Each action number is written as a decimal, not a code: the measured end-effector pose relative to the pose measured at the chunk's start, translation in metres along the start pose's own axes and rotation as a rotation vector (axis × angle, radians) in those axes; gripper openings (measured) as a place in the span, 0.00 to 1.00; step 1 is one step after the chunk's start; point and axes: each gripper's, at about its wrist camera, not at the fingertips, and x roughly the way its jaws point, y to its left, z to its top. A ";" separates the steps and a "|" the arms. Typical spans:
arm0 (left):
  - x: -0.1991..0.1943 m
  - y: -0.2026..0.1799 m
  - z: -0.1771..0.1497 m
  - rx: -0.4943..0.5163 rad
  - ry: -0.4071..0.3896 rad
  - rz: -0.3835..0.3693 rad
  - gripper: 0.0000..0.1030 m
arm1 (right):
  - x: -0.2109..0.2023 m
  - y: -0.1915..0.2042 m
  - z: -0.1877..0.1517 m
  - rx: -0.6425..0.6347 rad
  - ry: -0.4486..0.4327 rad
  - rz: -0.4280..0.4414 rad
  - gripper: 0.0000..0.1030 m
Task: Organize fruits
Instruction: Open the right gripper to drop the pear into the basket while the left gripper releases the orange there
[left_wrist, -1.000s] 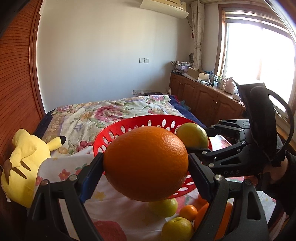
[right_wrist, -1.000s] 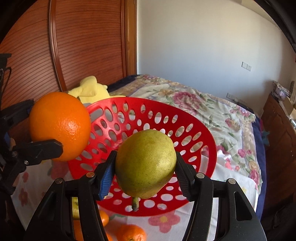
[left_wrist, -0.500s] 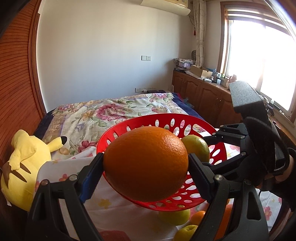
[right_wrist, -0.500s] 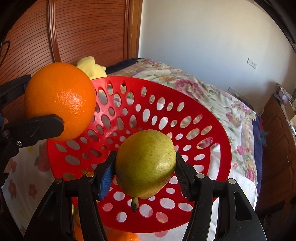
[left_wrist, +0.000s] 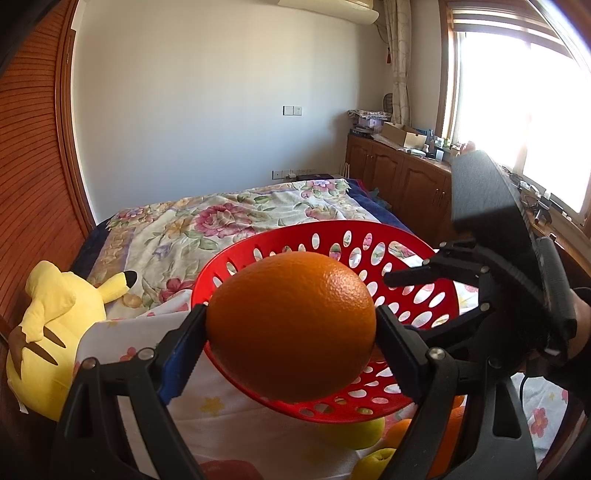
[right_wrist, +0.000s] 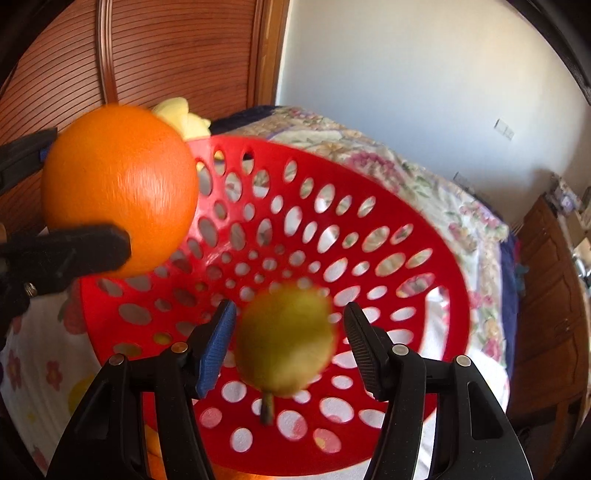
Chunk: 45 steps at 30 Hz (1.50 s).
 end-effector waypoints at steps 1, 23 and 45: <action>0.001 0.000 0.000 0.000 0.001 0.000 0.85 | -0.002 -0.001 0.002 0.003 -0.006 0.006 0.60; 0.042 -0.032 -0.016 0.100 0.133 0.031 0.86 | -0.042 -0.026 -0.020 0.122 -0.128 -0.006 0.60; 0.003 -0.034 -0.016 0.023 0.030 0.022 0.86 | -0.070 -0.018 -0.042 0.179 -0.171 0.016 0.62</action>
